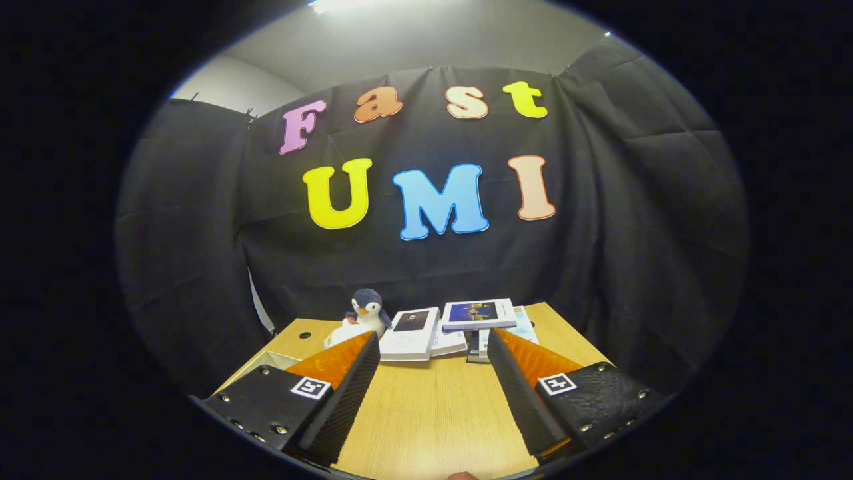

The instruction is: Open the storage box then place both shoes into the box .Put the left shoe in first, then the right shoe, with the right side of both shoes facing outward in a uniform manner.

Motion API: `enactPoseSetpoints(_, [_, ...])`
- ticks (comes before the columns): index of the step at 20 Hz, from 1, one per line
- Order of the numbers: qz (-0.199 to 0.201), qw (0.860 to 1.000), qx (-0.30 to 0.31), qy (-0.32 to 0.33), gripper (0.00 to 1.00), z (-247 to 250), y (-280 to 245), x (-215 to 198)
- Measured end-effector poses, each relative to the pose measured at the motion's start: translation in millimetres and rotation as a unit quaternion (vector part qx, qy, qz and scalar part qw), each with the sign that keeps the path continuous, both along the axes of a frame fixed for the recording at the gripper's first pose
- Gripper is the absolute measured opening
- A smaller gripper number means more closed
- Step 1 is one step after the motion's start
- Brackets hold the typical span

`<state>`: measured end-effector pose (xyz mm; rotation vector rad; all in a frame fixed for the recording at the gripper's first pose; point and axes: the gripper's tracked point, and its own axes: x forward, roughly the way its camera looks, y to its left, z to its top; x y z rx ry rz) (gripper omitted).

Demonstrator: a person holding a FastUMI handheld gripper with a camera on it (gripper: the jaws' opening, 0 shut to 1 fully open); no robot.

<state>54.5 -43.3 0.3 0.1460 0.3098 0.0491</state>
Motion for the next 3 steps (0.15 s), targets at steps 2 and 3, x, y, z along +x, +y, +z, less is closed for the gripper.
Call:
enactPoseSetpoints(2, [0.002,1.000,-0.004,-0.001,0.98,1.2,0.3,1.9])
enactPoseSetpoints(3, [0.003,1.000,-0.007,-0.001,0.98,1.4,0.2,2.8])
